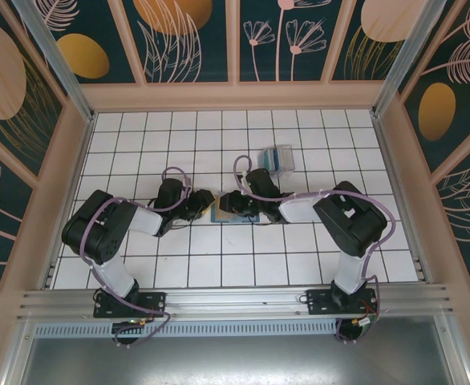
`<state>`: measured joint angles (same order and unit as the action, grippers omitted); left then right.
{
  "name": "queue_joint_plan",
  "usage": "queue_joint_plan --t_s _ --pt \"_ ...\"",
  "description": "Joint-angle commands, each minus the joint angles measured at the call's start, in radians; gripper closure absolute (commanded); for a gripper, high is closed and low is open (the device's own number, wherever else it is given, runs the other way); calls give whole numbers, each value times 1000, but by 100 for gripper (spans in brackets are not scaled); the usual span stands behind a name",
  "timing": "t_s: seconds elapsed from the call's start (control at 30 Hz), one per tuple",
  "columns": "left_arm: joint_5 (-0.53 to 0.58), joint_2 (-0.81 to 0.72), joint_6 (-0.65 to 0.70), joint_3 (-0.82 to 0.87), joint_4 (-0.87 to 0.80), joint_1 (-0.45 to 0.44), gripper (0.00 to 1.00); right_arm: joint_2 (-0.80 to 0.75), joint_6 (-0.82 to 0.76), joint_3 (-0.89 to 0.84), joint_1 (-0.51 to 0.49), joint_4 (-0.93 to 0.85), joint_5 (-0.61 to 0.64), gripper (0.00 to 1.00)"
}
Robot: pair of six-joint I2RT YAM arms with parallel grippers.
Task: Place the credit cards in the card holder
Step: Flip over the card slot in the card holder.
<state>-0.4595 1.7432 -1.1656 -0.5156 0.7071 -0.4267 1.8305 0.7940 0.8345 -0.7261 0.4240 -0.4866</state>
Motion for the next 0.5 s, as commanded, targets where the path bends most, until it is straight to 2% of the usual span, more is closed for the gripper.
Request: queue_joint_plan --t_s 0.0,0.2,0.33,0.47 --pt "16 0 2 31 -29 0 59 9 37 -14 9 80 -59 61" --pt "-20 33 24 0 -36 0 58 -12 38 -18 41 108 -100 53" --pt "-39 59 36 -26 -45 0 58 19 65 -32 63 130 -100 53" --pt "-24 44 35 -23 -50 0 57 85 161 -78 64 273 -142 56"
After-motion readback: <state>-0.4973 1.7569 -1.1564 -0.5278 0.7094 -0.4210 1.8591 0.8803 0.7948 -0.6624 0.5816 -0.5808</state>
